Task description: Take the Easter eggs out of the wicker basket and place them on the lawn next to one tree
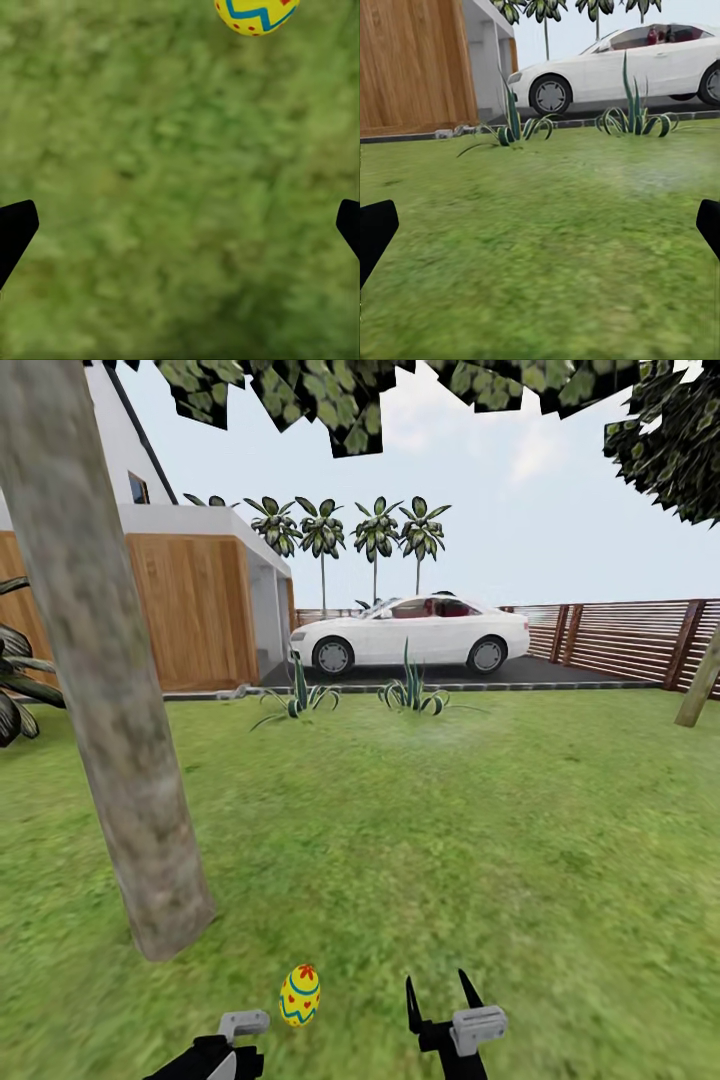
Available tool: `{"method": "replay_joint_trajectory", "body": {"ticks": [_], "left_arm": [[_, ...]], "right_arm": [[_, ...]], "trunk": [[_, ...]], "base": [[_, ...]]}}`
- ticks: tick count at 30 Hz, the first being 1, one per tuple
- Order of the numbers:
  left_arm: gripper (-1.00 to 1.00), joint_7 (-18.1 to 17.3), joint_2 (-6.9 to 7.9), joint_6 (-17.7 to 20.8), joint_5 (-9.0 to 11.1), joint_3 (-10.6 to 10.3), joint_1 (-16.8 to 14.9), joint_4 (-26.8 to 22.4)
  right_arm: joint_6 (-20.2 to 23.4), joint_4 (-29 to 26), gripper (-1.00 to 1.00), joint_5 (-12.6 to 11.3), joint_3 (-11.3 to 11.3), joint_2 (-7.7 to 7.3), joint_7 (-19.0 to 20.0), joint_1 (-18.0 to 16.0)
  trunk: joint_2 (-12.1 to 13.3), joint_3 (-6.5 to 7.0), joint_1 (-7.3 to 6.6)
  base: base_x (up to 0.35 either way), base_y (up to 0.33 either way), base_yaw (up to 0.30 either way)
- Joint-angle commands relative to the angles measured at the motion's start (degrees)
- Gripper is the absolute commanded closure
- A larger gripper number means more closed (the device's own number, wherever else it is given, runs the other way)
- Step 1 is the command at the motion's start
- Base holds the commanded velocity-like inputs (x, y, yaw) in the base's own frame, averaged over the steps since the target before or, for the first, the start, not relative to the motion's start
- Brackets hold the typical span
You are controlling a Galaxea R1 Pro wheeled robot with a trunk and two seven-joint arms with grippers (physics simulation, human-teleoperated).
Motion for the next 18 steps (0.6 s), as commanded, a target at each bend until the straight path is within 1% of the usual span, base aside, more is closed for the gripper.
{"method": "replay_joint_trajectory", "body": {"ticks": [1,5,8,11,12,15,16,18], "left_arm": [[-1.0,0.4,0.06,0.3,0.5,-0.5,0.0,-0.2],[-1.0,0.4,0.08,0.3,0.5,-0.5,0.0,-0.2],[-1.0,0.4,0.09,0.2,0.5,-0.5,0.2,-0.2],[-1.0,0.4,0.09,0.2,0.5,-0.5,0.3,-0.2],[-1.0,0.4,0.09,0.2,0.5,-0.5,0.3,-0.2],[-1.0,0.4,0.09,0.2,0.5,-0.5,0.4,-0.2],[-1.0,0.4,0.09,0.1,0.5,-0.5,0.4,-0.2],[-1.0,0.4,0.09,-0.3,0.5,-0.5,0.4,-0.1]], "right_arm": [[-0.2,0.2,-1.0,-0.1,0.2,-0.07,0.2,0.0],[-0.2,0.3,-1.0,-0.1,0.2,-0.14,1.2,0.0],[-0.2,0.4,-1.0,-0.2,0.0,-0.19,3.4,0.0],[-0.2,0.4,-1.0,-0.2,-0.5,-0.2,4.4,0.0],[-0.2,0.4,-1.0,-0.4,-1.7,-0.2,4.8,0.0],[-0.2,0.5,-1.0,-0.6,-4.2,-0.21,5.1,0.0],[-0.2,0.5,-1.0,-0.7,-5.6,-0.21,5.3,0.0],[-0.2,0.5,-1.0,-0.8,-7.2,-0.19,5.3,0.0]], "trunk": [[0.4,0.12,-0.23],[2.0,0.84,-1.11],[3.2,1.38,-1.77],[4.4,1.92,-2.43],[4.8,2.1,-2.65],[6.0,2.64,-3.31],[6.4,2.82,-3.53],[7.2,3.17,-3.97]], "base": [[0.0,0.0,0.0],[0.0,0.0,0.0],[0.0,0.0,0.0],[0.0,0.0,0.0],[0.0,0.0,0.0],[0.0,0.0,0.0],[0.0,0.0,0.0],[0.0,0.0,0.0]]}}
